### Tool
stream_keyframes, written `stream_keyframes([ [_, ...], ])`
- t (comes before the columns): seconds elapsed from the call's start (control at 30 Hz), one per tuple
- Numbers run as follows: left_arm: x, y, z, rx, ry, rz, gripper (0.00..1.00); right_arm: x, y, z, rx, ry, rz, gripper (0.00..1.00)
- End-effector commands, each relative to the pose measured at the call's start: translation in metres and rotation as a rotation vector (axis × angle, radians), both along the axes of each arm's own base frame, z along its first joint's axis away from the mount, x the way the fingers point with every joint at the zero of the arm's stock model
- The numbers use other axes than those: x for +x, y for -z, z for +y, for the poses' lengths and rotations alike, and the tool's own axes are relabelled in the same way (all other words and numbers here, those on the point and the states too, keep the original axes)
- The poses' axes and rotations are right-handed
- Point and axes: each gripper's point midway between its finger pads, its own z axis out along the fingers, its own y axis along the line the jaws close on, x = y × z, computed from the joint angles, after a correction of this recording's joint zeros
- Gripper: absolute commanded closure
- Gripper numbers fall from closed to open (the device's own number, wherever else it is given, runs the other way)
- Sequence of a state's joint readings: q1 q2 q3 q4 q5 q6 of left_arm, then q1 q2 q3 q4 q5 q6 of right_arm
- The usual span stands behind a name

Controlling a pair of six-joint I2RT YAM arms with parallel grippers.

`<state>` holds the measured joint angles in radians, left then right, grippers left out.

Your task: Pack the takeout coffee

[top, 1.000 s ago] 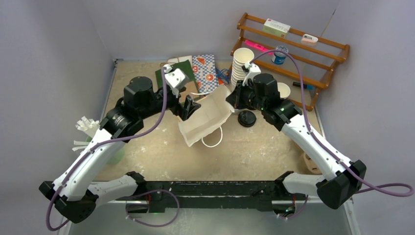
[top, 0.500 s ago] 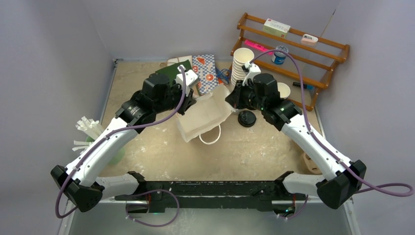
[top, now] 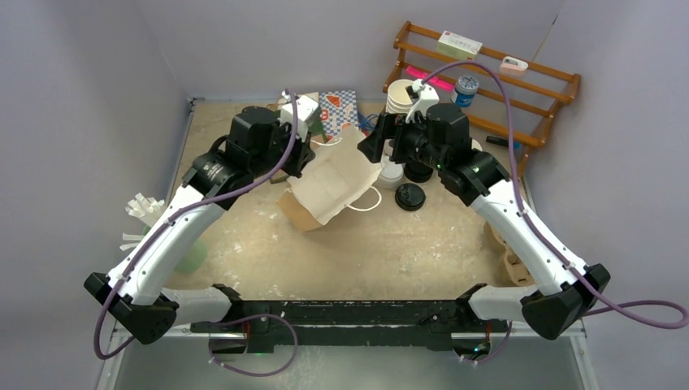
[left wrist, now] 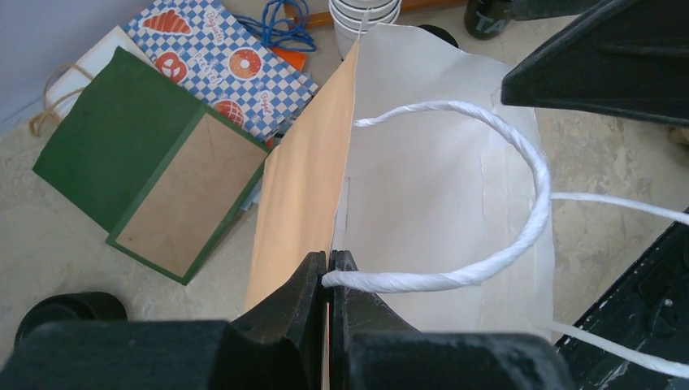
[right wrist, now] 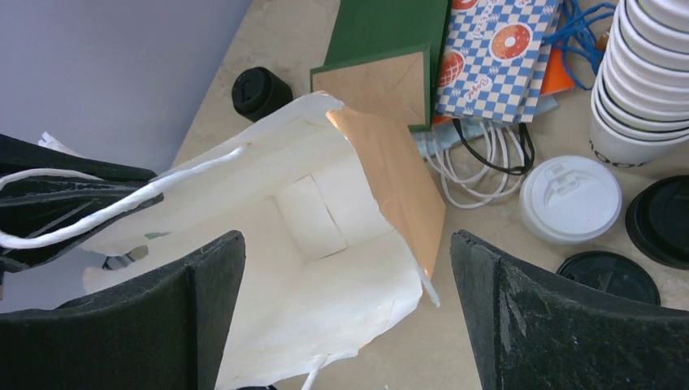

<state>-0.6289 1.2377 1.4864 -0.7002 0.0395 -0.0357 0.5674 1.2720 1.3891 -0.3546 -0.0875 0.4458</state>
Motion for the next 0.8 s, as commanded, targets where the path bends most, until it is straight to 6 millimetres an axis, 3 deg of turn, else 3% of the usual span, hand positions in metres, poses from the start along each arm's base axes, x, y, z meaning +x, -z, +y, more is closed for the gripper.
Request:
stream_keyframes([
  [0.0, 0.011, -0.002, 0.016, -0.092, -0.067, 0.092, 1.0, 0.003, -0.027, -0.005, 0.019, 0.034, -0.056, 0.02],
  [0.4, 0.06, 0.034, 0.073, -0.283, -0.194, 0.286, 1.0, -0.003, -0.03, -0.029, 0.021, 0.144, -0.068, 0.02],
  [0.7, 0.09, 0.041, 0.111, -0.292, -0.337, 0.252, 1.0, -0.01, 0.019, -0.086, -0.119, 0.403, 0.029, 0.02],
  [0.77, 0.094, 0.042, 0.12, -0.285, -0.372, 0.239, 0.9, -0.013, 0.04, -0.11, -0.198, 0.507, 0.079, 0.02],
])
